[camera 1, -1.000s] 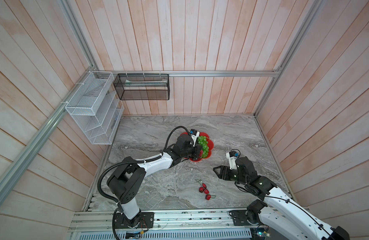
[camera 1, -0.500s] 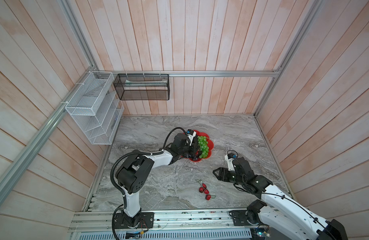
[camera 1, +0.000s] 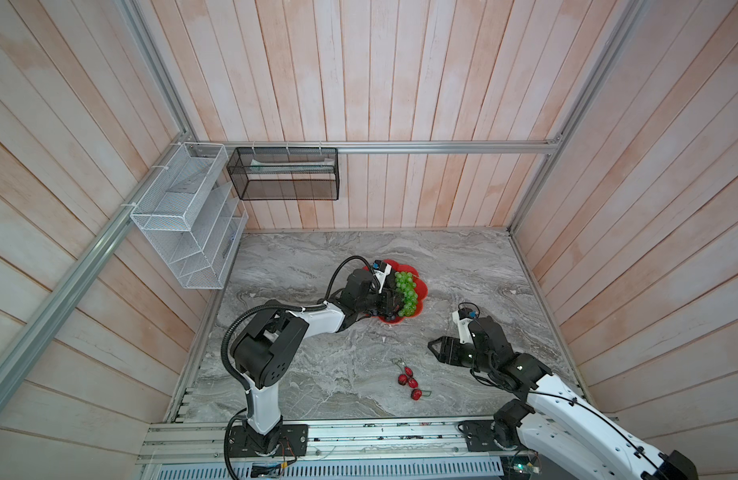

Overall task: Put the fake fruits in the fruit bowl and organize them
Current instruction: 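Carry the red cherry into the bowl with the left gripper and release it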

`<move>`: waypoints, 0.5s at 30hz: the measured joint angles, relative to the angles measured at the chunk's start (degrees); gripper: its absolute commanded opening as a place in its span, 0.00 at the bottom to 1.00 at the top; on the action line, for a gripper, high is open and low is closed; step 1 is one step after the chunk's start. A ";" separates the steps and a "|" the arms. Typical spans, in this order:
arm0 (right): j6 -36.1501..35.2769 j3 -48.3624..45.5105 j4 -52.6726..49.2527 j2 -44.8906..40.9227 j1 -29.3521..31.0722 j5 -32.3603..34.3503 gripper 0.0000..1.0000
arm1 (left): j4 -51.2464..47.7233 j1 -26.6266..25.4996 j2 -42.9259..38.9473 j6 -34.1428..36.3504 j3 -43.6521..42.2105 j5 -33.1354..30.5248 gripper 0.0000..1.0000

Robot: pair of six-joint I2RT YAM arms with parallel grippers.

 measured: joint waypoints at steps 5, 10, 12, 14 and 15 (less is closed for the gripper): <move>1.33 0.00 -1.44 0.13 0.68 0.22 0.66 | -1.70 0.00 -4.96 -0.02 -1.46 -2.29 0.63; 5.60 0.00 -4.94 -0.02 6.69 2.86 0.66 | -5.22 0.00 -12.39 -0.59 -2.89 -3.87 0.67; 8.39 0.07 -7.32 -0.22 10.36 4.15 0.66 | -6.60 0.00 -15.80 -0.94 -3.87 -4.63 0.67; 11.34 0.17 -9.88 -0.20 13.79 5.09 0.64 | -7.67 0.00 -18.80 -1.22 -5.33 -5.29 0.68; 12.96 0.22 -11.17 -0.20 15.41 5.38 0.63 | -8.11 0.00 -20.41 -1.36 -6.25 -5.51 0.68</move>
